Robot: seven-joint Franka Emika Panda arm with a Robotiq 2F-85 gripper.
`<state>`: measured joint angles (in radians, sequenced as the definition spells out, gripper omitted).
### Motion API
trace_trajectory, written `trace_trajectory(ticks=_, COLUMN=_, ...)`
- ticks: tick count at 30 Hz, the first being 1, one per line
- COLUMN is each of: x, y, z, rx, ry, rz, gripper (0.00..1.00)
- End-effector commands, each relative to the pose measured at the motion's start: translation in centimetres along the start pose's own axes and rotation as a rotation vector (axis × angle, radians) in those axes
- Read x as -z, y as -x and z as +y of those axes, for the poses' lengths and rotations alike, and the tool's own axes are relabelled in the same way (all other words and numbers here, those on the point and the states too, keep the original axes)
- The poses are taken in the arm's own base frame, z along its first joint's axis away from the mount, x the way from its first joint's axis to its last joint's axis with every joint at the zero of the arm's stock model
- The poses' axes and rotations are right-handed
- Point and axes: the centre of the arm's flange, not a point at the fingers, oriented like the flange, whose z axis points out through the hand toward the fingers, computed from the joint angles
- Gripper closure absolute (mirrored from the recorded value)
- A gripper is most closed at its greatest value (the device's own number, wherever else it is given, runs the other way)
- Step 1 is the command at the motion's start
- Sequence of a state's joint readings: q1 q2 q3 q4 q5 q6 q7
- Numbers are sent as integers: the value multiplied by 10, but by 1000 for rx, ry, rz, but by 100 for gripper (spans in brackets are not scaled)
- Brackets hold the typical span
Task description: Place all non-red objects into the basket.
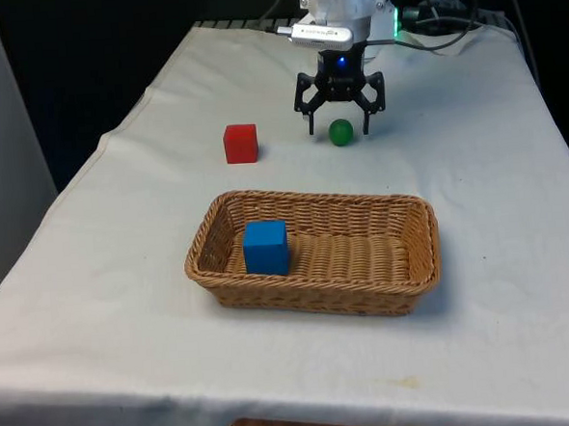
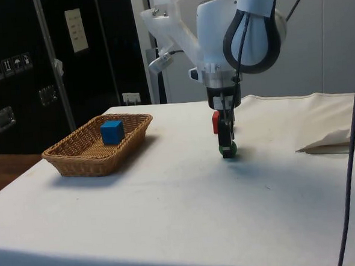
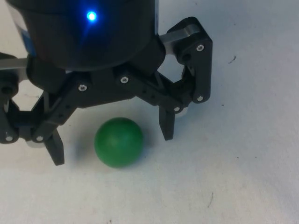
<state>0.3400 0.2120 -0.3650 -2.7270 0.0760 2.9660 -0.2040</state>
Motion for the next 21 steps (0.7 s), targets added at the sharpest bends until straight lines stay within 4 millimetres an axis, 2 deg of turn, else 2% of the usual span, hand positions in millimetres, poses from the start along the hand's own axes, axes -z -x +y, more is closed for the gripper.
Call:
trace_trajectory(ticks=1, x=0, y=0, z=0, rx=2, ry=-1, rz=0, gripper=0)
trace_trajectory(ticks=21, x=-2, y=0, z=-1, rx=2, ry=1, rz=-3, gripper=0)
